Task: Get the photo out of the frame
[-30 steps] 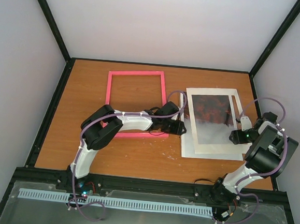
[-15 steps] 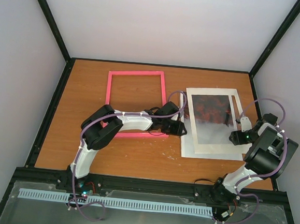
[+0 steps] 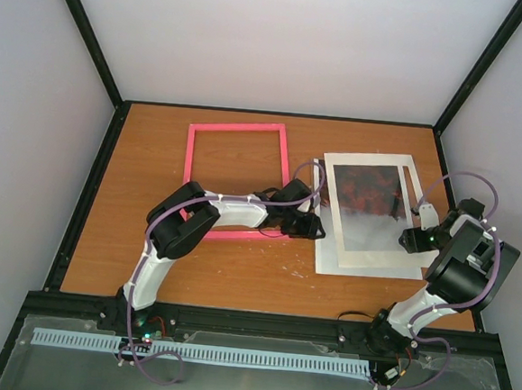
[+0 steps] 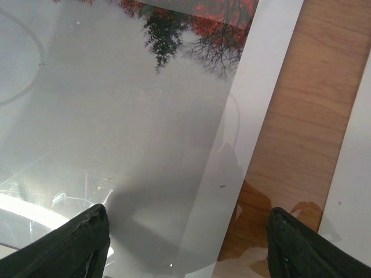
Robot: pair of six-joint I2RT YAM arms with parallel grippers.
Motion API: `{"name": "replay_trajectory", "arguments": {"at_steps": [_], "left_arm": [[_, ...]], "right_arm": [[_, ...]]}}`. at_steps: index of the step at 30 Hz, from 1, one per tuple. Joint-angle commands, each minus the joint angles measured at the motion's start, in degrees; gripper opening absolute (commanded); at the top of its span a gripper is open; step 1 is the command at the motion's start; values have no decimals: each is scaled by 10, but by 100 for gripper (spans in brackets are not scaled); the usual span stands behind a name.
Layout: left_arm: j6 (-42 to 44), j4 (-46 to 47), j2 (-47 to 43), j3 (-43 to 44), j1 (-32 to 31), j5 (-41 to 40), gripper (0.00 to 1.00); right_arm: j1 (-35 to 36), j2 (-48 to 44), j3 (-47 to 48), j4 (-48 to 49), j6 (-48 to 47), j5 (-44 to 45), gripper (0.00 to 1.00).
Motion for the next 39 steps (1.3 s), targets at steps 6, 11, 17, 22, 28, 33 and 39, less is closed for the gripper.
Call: {"name": "replay_trajectory", "arguments": {"at_steps": [6, 11, 17, 22, 28, 33, 39], "left_arm": [[-13, 3, 12, 37, 1, -2, 43], [-24, -15, -31, 20, -5, -61, 43], [-21, 3, -34, 21, -5, -41, 44], [-26, 15, -14, 26, -5, -17, 44], [-24, 18, 2, 35, -5, -8, 44], [-30, 18, 9, 34, -5, -10, 44], [-36, 8, 13, 35, -5, -19, 44]], "right_arm": [[-5, 45, -34, -61, -5, 0, 71], [-15, 41, -24, -68, -7, 2, 71], [-34, -24, 2, -113, -3, -23, 71], [-32, -92, 19, -168, -12, -81, 71], [3, -121, -5, -182, -22, -123, 66], [42, -96, -29, -142, 1, -108, 64], [69, -60, -49, -101, 23, -91, 62]]}}
